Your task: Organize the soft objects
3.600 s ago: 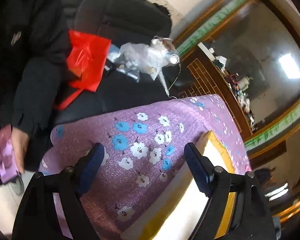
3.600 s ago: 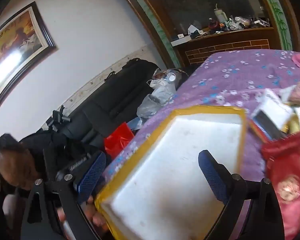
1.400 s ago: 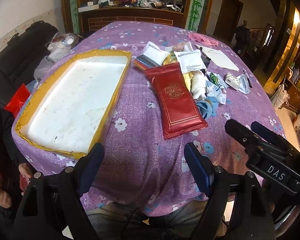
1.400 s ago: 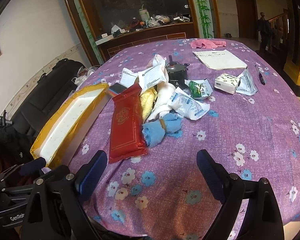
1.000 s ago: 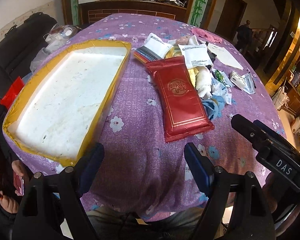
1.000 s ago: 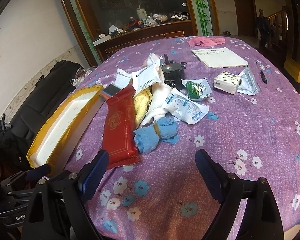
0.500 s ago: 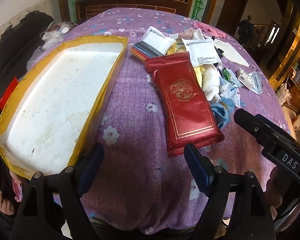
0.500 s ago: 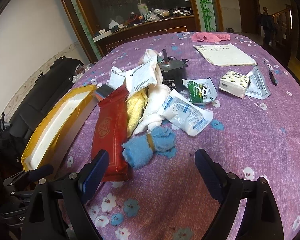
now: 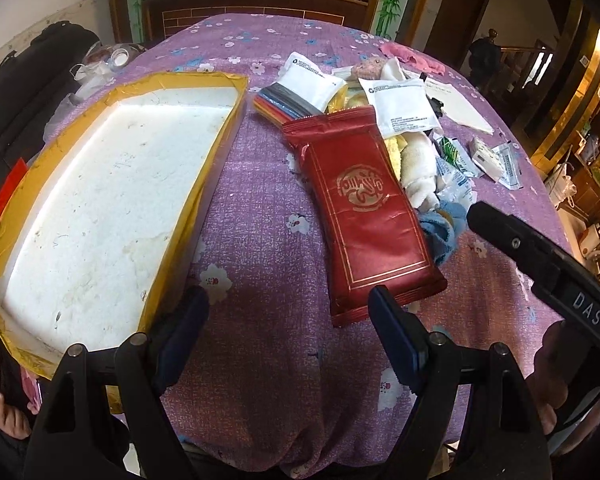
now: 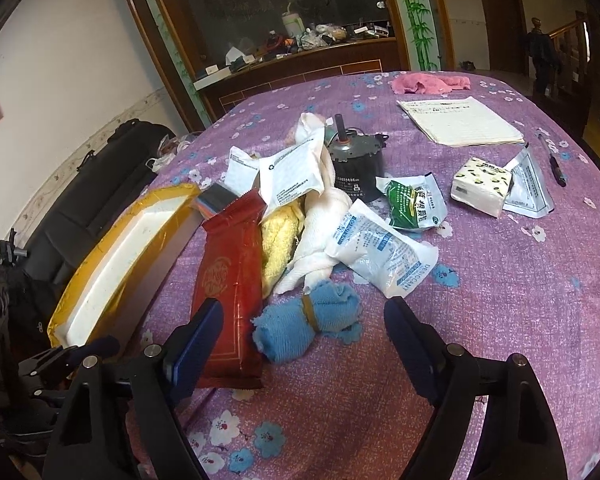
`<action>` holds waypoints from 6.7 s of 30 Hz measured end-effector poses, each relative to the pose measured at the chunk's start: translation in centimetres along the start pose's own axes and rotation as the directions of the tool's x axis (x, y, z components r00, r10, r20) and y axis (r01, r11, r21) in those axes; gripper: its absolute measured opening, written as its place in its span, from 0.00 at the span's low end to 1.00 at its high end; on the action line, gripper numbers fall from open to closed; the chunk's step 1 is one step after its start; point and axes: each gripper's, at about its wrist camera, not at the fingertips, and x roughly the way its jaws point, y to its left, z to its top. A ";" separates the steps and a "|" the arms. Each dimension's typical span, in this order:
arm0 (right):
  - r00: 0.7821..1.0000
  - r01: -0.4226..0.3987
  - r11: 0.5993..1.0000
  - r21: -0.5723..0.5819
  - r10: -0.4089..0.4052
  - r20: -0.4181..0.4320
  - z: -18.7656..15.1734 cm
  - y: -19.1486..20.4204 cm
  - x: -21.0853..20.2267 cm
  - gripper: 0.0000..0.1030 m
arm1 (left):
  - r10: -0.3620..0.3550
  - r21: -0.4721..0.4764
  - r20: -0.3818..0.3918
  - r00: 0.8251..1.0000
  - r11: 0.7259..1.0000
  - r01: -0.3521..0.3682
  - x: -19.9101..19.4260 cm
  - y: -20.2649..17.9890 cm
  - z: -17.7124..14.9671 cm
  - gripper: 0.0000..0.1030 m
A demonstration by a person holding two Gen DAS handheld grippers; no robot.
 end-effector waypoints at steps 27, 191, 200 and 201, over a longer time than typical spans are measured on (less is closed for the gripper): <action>0.993 0.075 0.995 0.065 -0.069 -0.095 0.1 -2.5 1.2 0.71 | -0.157 0.031 -0.124 0.980 0.986 0.162 7.4 -4.9 5.3 0.81; 0.995 -0.027 0.996 0.084 0.035 -0.097 3.9 -6.8 7.5 0.26 | -0.280 0.008 -0.023 0.960 0.960 0.280 8.6 -7.7 14.7 0.00; 0.998 -0.008 0.995 0.102 0.014 -0.056 3.7 -7.2 6.5 0.18 | -0.399 -0.063 0.013 0.917 0.915 0.399 5.3 -6.2 12.2 0.00; 0.999 -0.003 0.995 0.103 0.009 -0.053 3.7 -7.1 6.3 0.17 | -0.406 -0.060 0.020 0.914 0.912 0.407 4.6 -6.0 11.9 0.00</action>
